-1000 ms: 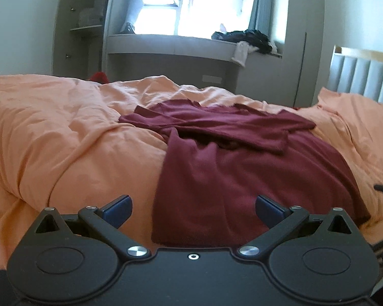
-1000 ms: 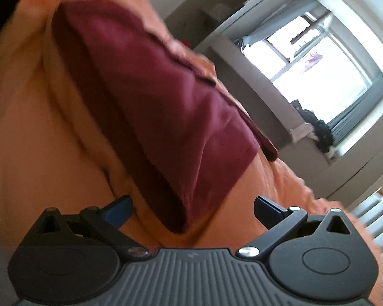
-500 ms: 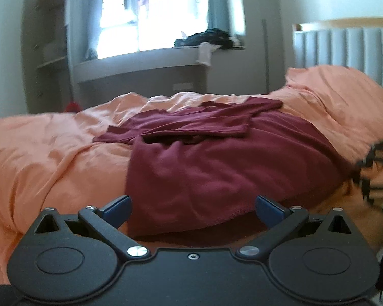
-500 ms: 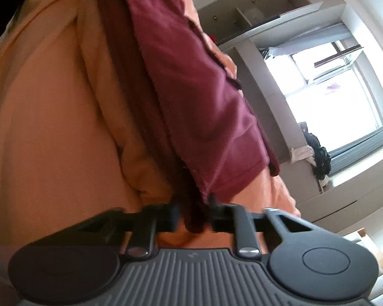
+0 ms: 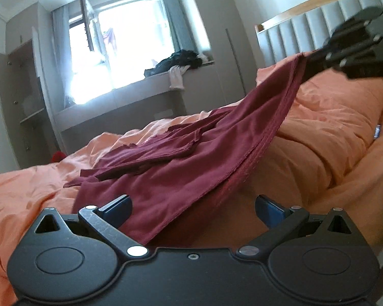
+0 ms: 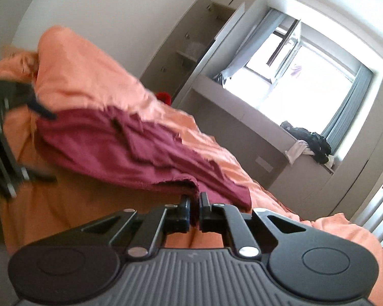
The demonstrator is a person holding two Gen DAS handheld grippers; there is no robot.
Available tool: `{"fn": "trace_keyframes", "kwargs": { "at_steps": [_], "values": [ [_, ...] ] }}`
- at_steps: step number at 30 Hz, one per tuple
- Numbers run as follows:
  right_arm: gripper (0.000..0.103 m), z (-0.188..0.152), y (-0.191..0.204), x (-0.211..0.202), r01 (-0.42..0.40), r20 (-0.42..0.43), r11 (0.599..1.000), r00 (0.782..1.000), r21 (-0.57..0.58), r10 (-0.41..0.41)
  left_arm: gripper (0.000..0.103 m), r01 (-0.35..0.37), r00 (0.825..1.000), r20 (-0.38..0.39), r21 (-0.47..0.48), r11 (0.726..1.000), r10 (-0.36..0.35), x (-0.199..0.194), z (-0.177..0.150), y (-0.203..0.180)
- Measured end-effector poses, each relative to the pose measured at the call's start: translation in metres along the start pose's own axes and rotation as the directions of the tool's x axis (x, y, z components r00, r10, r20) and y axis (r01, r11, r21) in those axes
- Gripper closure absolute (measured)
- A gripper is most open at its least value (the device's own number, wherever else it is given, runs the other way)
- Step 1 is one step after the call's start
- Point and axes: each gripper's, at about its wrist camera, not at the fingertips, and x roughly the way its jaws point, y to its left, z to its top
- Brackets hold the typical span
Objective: Fold small clothes
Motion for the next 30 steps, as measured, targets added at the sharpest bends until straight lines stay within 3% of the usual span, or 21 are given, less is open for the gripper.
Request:
{"fn": "trace_keyframes", "kwargs": {
  "at_steps": [3, 5, 12, 17, 21, 23, 25, 30],
  "values": [
    [0.097, 0.002, -0.003, -0.004, 0.014, 0.024, 1.0, 1.0, 0.002, -0.014, 0.002, -0.07, 0.996, -0.049, -0.011, 0.997, 0.069, 0.018, 0.003, 0.0],
    [0.097, 0.003, -0.008, -0.006, 0.017, 0.031, 1.0, 0.999, 0.017, -0.017, 0.008, -0.11, 0.991, -0.078, -0.015, 0.994, 0.109, 0.023, 0.002, 0.007],
    [0.098, -0.005, -0.015, -0.025, 0.061, 0.055, 0.995, 0.996, 0.082, -0.065, 0.023, -0.285, 0.952, -0.103, 0.042, 0.958, 0.288, 0.016, -0.008, 0.037],
    [0.098, -0.01, -0.018, -0.027, 0.071, 0.056, 0.991, 0.995, 0.111, -0.078, 0.039, -0.324, 0.937, -0.093, 0.129, 0.937, 0.337, 0.006, -0.01, 0.042],
    [0.098, -0.014, -0.021, -0.027, 0.092, 0.054, 0.987, 0.994, 0.129, -0.099, 0.059, -0.328, 0.931, -0.109, 0.177, 0.928, 0.349, 0.001, -0.011, 0.041],
    [0.098, -0.016, -0.024, -0.026, 0.096, 0.049, 0.985, 0.993, 0.144, -0.104, 0.071, -0.319, 0.932, -0.123, 0.17, 0.932, 0.341, -0.001, -0.012, 0.044],
    [0.098, -0.017, -0.024, -0.024, 0.098, 0.041, 0.984, 0.994, 0.15, -0.105, 0.094, -0.322, 0.93, -0.135, 0.154, 0.934, 0.343, -0.001, -0.011, 0.048],
    [0.098, -0.024, -0.016, -0.024, 0.119, 0.022, 0.985, 0.992, 0.127, -0.123, 0.098, -0.375, 0.925, -0.03, 0.109, 0.921, 0.38, -0.021, -0.003, 0.054]
  ]
}}
